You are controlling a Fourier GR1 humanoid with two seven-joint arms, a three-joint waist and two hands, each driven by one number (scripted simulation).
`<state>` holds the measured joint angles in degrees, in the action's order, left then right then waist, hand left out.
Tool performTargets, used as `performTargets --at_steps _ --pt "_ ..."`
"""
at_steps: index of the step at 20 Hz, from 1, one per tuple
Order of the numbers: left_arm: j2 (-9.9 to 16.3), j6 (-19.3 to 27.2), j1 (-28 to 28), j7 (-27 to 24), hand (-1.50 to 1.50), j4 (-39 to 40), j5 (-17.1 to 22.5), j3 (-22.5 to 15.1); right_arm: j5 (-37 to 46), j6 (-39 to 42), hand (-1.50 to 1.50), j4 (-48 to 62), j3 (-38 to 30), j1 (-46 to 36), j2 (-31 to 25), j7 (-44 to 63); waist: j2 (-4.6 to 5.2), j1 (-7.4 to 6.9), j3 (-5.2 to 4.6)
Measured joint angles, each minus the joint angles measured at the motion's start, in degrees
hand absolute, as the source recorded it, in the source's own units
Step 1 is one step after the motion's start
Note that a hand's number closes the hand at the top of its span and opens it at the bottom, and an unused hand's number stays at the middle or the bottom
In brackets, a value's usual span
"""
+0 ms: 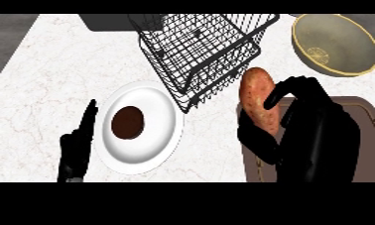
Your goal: Pick the sweet potato from the tray and place it in the tiered basket
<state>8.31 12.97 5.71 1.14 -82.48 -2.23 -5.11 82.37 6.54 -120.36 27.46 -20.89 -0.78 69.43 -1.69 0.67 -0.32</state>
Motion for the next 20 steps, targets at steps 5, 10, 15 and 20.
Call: performTargets --at_steps 5,10,15,20 --pt "-0.2 -0.4 -0.9 0.5 0.00 0.2 0.0 -0.3 3.6 3.1 1.50 0.6 -0.2 -6.5 0.1 0.8 0.45 -0.69 0.06" --pt "-0.8 -0.2 -1.2 0.2 0.00 0.1 -0.7 -1.1 3.8 5.2 1.50 3.6 -3.9 -12.9 0.2 1.2 0.82 -1.81 0.16" --pt "-0.8 -0.7 -1.7 -0.1 0.00 0.2 -0.8 -1.2 2.4 6.5 1.50 8.5 -9.6 -20.0 0.3 1.3 1.13 -2.74 0.21" --pt "-1.3 -0.8 -2.7 0.3 0.00 0.7 -1.0 -1.6 -1.1 7.5 1.50 16.3 -15.2 -28.0 0.3 1.2 1.48 -3.25 0.29"
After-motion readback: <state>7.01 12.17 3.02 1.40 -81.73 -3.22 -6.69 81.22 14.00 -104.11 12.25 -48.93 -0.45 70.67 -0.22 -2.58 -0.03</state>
